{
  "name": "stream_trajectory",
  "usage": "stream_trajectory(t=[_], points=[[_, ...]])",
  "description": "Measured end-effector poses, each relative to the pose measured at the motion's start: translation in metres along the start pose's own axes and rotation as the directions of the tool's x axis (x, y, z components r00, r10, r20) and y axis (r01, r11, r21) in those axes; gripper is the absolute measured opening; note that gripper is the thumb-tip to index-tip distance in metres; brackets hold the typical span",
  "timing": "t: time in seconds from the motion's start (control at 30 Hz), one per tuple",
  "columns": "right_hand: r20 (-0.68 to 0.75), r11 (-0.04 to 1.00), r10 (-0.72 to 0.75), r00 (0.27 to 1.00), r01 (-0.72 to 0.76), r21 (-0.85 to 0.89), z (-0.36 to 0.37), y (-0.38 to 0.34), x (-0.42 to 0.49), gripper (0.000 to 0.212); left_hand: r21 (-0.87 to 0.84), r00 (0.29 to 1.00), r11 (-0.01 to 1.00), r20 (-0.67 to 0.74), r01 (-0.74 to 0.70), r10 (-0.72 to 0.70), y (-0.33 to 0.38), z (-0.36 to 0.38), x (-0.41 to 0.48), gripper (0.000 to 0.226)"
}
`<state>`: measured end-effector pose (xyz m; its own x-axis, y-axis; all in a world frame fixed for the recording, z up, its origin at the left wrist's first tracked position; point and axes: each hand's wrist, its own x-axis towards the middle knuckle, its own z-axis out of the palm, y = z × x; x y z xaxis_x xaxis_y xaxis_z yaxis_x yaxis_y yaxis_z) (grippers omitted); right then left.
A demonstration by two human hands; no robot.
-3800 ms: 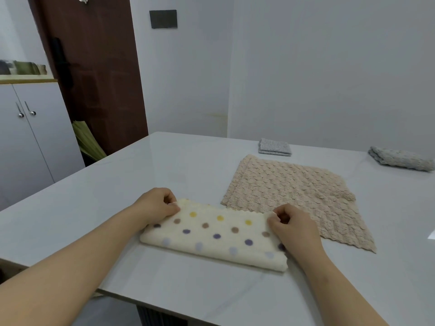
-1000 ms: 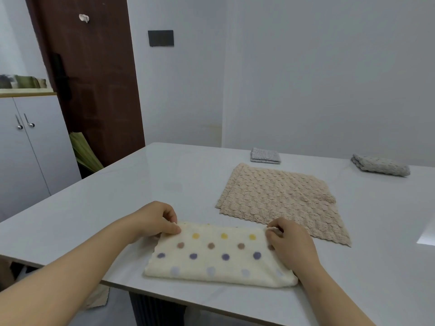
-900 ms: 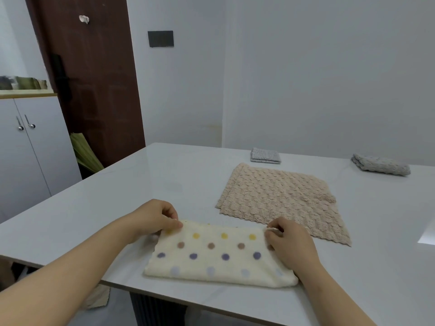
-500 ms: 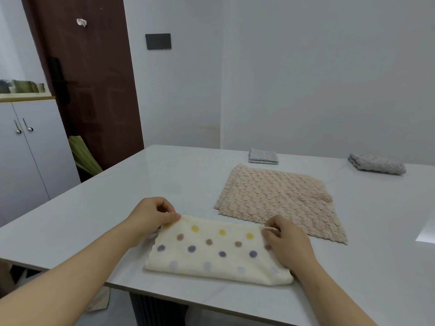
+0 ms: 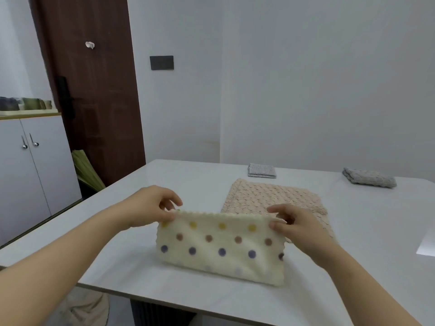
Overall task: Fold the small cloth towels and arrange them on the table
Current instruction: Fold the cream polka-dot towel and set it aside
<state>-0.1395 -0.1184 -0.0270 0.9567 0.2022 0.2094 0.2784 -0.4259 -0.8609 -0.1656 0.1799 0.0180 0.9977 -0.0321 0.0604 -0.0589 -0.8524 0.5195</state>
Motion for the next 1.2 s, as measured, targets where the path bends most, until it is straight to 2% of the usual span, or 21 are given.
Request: stream_trajectory(t=[0.07, 0.1, 0.17, 0.23, 0.3, 0.37, 0.43, 0.5, 0.6, 0.7, 0.8, 0.9, 0.97, 1.0, 1.07, 1.13, 1.2], points=[[-0.024, 0.994, -0.018, 1.000, 0.015, -0.112, -0.005, -0.009, 0.001, 0.012, 0.067, 1.000, 0.998, 0.002, -0.017, 0.017, 0.006, -0.010, -0.004, 0.005], [-0.053, 0.994, -0.026, 0.998, 0.020, -0.108, -0.008, -0.013, 0.001, 0.010, 0.024, 1.000, 1.000, -0.015, -0.020, 0.020, 0.008, -0.015, -0.006, 0.002], [-0.105, 0.999, -0.019, 0.994, 0.023, 0.035, -0.012, -0.019, 0.000, 0.010, -0.190, 0.999, 0.982, -0.051, -0.010, 0.000, 0.010, -0.022, -0.011, 0.005], [-0.087, 0.986, 0.020, 0.996, -0.005, 0.164, -0.013, -0.023, -0.001, 0.012, -0.380, 1.000, 0.925, -0.023, 0.009, -0.019, 0.012, -0.025, -0.016, 0.008], [-0.064, 0.980, 0.051, 0.997, -0.037, 0.195, -0.010, -0.024, -0.003, 0.013, -0.514, 0.999, 0.857, -0.009, 0.037, -0.049, 0.012, -0.021, -0.019, 0.011], [-0.113, 0.956, 0.076, 0.991, -0.040, 0.289, -0.005, -0.027, -0.004, 0.012, -0.645, 0.993, 0.762, -0.043, 0.055, -0.108, 0.013, -0.013, -0.020, 0.014], [-0.188, 0.929, 0.132, 0.973, -0.055, 0.365, 0.001, -0.029, -0.004, 0.011, -0.686, 0.980, 0.725, -0.093, 0.065, -0.176, 0.014, -0.002, -0.019, 0.014], [-0.251, 0.949, 0.158, 0.955, -0.077, 0.305, 0.009, -0.026, -0.003, 0.012, -0.652, 0.957, 0.753, -0.153, 0.089, -0.246, 0.012, 0.013, -0.017, 0.014], [-0.265, 0.989, 0.143, 0.954, -0.126, 0.077, 0.019, -0.010, 0.001, 0.014, -0.540, 0.947, 0.833, -0.185, 0.125, -0.262, 0.004, 0.034, -0.012, 0.015], [-0.221, 0.979, 0.177, 0.959, -0.195, -0.064, 0.028, 0.010, 0.001, 0.016, -0.367, 0.957, 0.907, -0.117, 0.207, -0.266, -0.010, 0.053, -0.010, 0.015], [-0.224, 0.956, 0.244, 0.944, -0.273, -0.109, 0.036, 0.027, 0.000, 0.022, -0.219, 0.960, 0.943, -0.069, 0.252, -0.273, -0.022, 0.075, -0.008, 0.010], [-0.219, 0.942, 0.302, 0.928, -0.326, -0.083, 0.037, 0.032, 0.001, 0.034, -0.022, 0.941, 0.966, -0.221, 0.258, -0.256, -0.023, 0.089, -0.005, 0.024], [-0.178, 0.940, 0.316, 0.932, -0.333, -0.075, 0.036, 0.031, 0.000, 0.041, 0.145, 0.936, 0.976, -0.336, 0.160, -0.104, -0.011, 0.096, -0.005, 0.038], [-0.154, 0.940, 0.312, 0.938, -0.328, -0.092, 0.036, 0.029, 0.000, 0.044, 0.209, 0.949, 0.975, -0.315, 0.071, -0.002, -0.002, 0.101, -0.006, 0.043], [-0.105, 0.937, 0.299, 0.948, -0.313, -0.158, 0.037, 0.028, -0.003, 0.052, 0.300, 0.982, 0.949, -0.130, -0.091, 0.135, 0.017, 0.116, -0.010, 0.050], [-0.044, 0.919, 0.300, 0.953, -0.301, -0.255, 0.039, 0.027, -0.007, 0.061, 0.337, 0.990, 0.934, 0.100, -0.123, 0.095, 0.026, 0.134, -0.015, 0.057], [0.004, 0.910, 0.292, 0.956, -0.277, -0.308, 0.038, 0.027, -0.009, 0.066, 0.396, 0.978, 0.912, 0.207, -0.107, 0.024, 0.024, 0.145, -0.018, 0.062]])
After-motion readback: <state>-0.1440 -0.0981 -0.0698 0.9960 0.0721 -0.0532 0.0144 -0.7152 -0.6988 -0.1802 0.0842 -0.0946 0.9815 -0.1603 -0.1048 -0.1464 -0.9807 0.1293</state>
